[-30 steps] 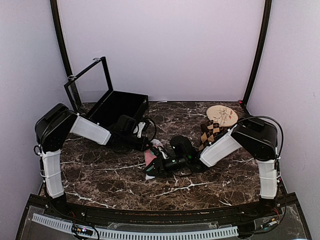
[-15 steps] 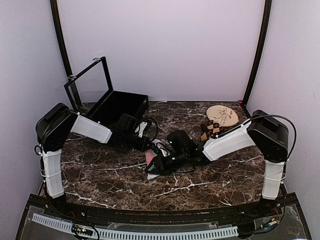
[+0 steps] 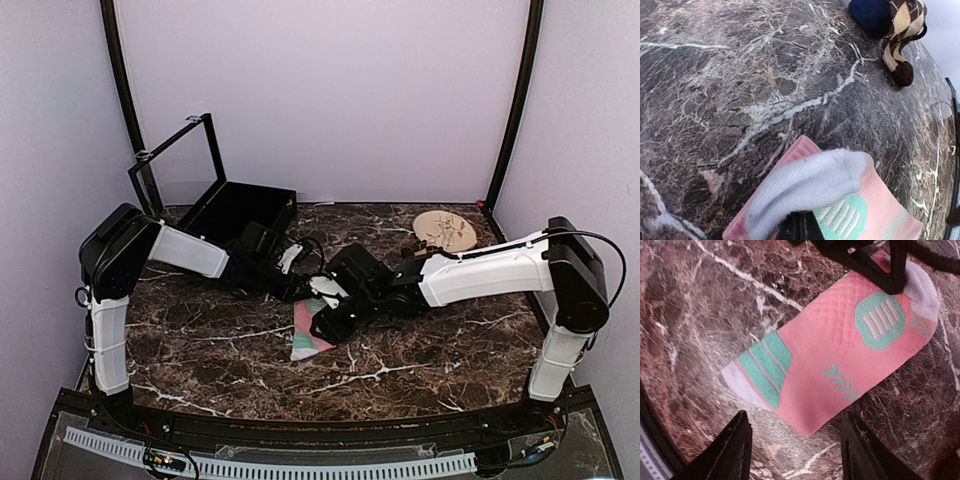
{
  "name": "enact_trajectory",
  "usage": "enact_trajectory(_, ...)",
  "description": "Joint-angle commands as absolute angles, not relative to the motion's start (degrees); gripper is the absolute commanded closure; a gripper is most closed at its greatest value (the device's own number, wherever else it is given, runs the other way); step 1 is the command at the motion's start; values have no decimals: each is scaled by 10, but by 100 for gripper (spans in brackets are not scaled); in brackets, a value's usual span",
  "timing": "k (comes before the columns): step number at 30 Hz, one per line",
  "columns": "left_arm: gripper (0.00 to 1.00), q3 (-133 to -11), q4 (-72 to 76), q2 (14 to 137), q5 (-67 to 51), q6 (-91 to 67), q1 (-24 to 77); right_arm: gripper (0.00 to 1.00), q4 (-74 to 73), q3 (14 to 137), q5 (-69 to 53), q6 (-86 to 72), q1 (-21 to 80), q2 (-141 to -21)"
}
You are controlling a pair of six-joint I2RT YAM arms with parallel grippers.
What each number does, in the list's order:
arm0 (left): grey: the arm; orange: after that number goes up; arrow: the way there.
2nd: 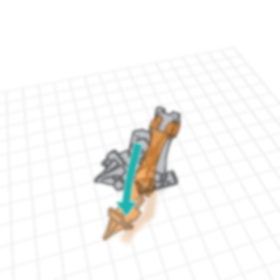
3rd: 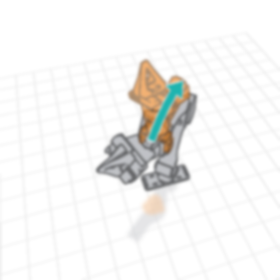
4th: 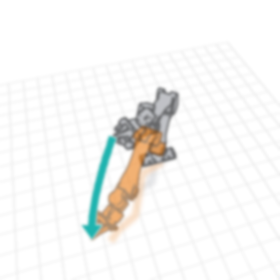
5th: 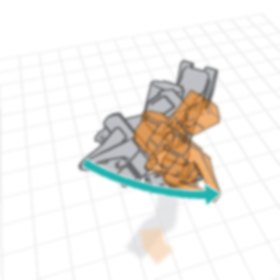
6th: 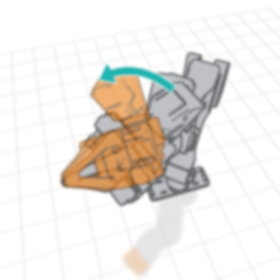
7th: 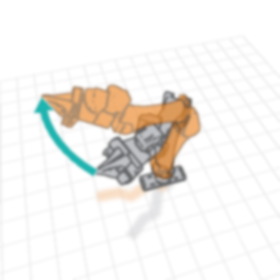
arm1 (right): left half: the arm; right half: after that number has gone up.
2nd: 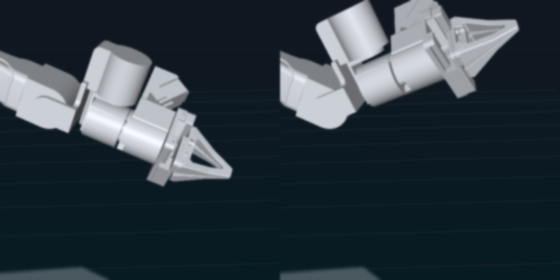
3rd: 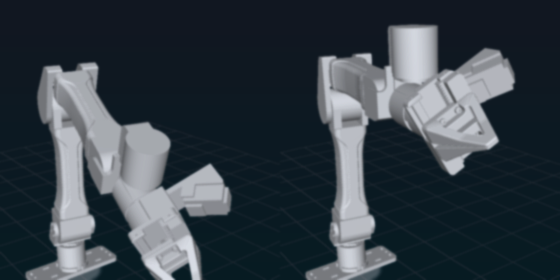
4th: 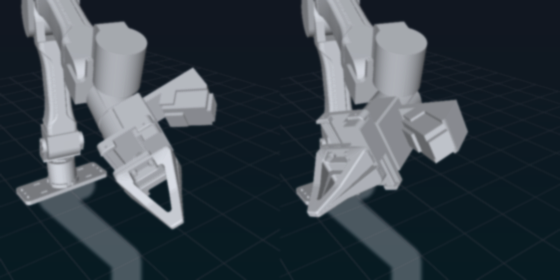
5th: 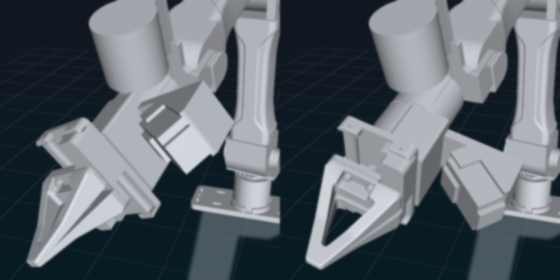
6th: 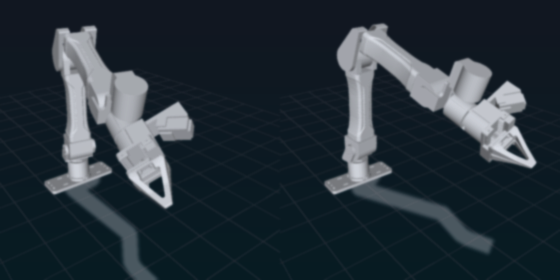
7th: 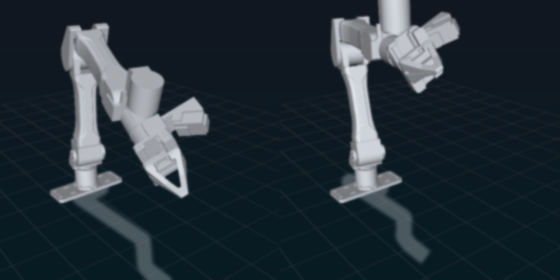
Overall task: Roll the socks
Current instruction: Smooth out the sock at the center of the board, then roll the sock at the center of the board.
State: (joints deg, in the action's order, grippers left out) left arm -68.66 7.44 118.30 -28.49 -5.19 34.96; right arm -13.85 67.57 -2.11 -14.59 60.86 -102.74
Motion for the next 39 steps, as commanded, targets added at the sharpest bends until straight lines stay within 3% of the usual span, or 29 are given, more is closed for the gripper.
enact_trajectory(1,100,-706,14,1197,-355,-22,333,43,-195,672,117,-3,645,-1039)
enact_trajectory(20,100,-777,-107,1233,-415,25,323,32,-191,691,151,167,714,-1092)
enact_trajectory(29,100,-816,-162,1251,-420,60,322,33,-170,688,195,206,719,-1114)
enact_trajectory(39,100,-832,-195,1259,-461,83,316,42,-160,683,190,253,715,-1136)
